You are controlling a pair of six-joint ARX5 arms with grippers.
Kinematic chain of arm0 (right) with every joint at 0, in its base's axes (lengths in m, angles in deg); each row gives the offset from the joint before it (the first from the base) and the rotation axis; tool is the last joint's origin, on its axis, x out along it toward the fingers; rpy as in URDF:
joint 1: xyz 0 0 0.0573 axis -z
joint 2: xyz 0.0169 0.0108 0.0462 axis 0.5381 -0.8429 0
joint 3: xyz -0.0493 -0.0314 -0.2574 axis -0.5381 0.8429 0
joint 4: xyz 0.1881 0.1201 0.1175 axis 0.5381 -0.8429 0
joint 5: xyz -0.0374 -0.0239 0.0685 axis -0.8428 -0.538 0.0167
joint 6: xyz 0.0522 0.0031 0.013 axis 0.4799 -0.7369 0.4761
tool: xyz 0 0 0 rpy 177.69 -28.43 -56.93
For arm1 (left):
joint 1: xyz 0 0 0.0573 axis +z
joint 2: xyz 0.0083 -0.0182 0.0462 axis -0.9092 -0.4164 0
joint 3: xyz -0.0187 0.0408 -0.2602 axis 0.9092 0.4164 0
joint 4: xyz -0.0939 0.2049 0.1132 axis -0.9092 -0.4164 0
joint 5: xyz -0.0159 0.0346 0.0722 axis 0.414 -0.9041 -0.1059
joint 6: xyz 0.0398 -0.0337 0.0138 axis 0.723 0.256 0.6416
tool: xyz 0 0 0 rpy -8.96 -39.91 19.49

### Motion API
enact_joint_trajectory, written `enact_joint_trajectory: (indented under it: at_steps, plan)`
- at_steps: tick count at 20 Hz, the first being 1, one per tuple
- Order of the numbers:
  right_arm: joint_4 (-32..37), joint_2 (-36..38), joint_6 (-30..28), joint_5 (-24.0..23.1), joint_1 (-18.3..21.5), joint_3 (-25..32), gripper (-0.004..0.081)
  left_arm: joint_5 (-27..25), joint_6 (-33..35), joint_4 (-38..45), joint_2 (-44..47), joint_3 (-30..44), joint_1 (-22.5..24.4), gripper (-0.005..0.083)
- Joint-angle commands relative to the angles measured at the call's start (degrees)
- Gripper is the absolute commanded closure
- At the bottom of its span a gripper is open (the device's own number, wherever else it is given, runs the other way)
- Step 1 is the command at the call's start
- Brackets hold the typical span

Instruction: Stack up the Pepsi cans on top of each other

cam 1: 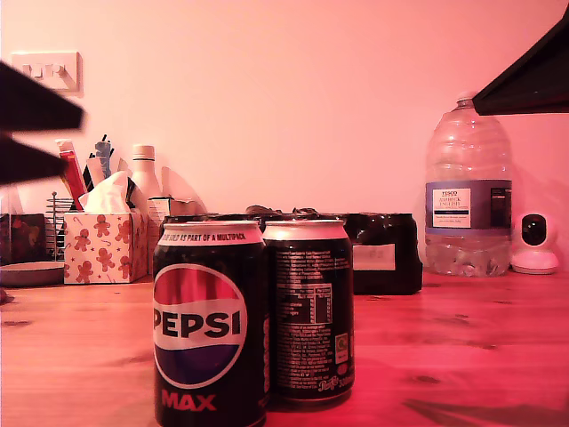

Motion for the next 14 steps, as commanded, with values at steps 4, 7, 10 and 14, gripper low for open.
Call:
enact_joint_trajectory:
  at_steps: [4,7,10,14]
  plan:
    - [0.6,-0.3,-0.3,0.0,-0.3,0.6,0.0783,-3.9,1.3,10.9,-12.3,0.4,-3.1,0.0068]
    - [0.6,-0.3,-0.3,0.0,-0.3,0.6,0.0783,-6.1,1.2,17.2,-21.1,0.4,-5.0,0.0068]
    - [0.6,-0.3,-0.3,0.0,-0.3,0.6,0.0783,-8.2,0.1,24.6,-29.0,0.4,-6.6,0.0068]
    - [0.6,-0.3,-0.3,0.0,-0.3,0.6,0.0783,-9.9,-3.1,32.4,-38.0,-0.1,-8.4,0.0068]
